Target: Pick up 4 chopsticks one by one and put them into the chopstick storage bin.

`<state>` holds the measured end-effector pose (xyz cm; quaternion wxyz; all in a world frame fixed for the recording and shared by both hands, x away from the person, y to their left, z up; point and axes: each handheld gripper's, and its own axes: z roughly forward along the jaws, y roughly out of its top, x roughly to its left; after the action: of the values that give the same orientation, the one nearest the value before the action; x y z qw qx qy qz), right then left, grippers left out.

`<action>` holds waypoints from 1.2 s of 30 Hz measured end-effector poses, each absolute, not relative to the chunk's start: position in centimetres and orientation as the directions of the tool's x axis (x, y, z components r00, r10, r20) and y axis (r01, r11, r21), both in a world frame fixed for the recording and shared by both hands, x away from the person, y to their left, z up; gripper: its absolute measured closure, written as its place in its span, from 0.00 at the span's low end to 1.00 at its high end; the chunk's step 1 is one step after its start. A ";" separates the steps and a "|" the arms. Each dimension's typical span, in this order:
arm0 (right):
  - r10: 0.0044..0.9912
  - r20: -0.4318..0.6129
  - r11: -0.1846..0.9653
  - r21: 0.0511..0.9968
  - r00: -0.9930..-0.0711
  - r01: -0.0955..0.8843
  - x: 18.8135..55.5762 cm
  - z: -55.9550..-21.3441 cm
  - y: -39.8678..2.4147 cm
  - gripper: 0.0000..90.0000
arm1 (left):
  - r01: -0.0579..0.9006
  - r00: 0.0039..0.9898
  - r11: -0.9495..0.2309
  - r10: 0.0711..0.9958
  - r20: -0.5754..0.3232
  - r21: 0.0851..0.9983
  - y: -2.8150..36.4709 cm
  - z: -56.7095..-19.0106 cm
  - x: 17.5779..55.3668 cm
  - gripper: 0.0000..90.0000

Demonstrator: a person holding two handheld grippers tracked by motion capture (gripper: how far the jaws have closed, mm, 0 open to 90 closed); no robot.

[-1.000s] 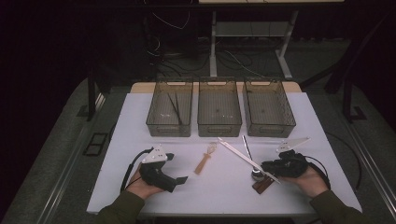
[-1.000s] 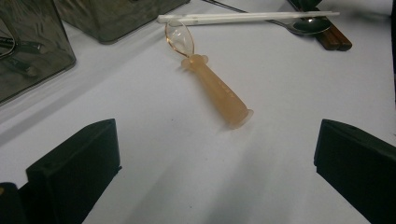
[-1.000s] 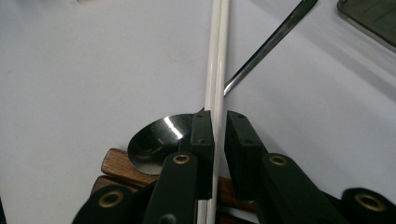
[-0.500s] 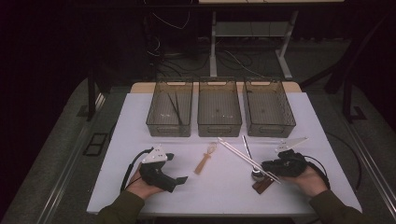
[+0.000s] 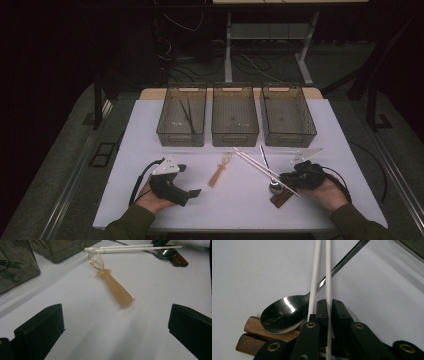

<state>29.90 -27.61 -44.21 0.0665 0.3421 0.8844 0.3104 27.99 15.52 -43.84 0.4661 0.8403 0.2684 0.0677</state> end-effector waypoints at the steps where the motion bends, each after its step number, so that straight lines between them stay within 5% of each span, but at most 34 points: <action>1: 0.648 0.091 0.575 0.593 -0.756 0.564 29.9 -44.2 -27.6 0.93 | 0.388 0.847 -0.422 0.514 -0.137 0.819 15.5 -43.8 28.0 0.00; 36: 0.640 0.076 0.579 0.607 -0.765 0.545 29.7 -43.5 -28.0 0.95 | 0.384 0.849 -0.421 0.511 -0.136 0.822 15.5 -43.8 28.0 0.00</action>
<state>29.73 -27.97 -43.52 0.0759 0.3346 0.8853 0.3139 27.99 15.50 -43.79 0.4676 0.8402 0.2662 0.0675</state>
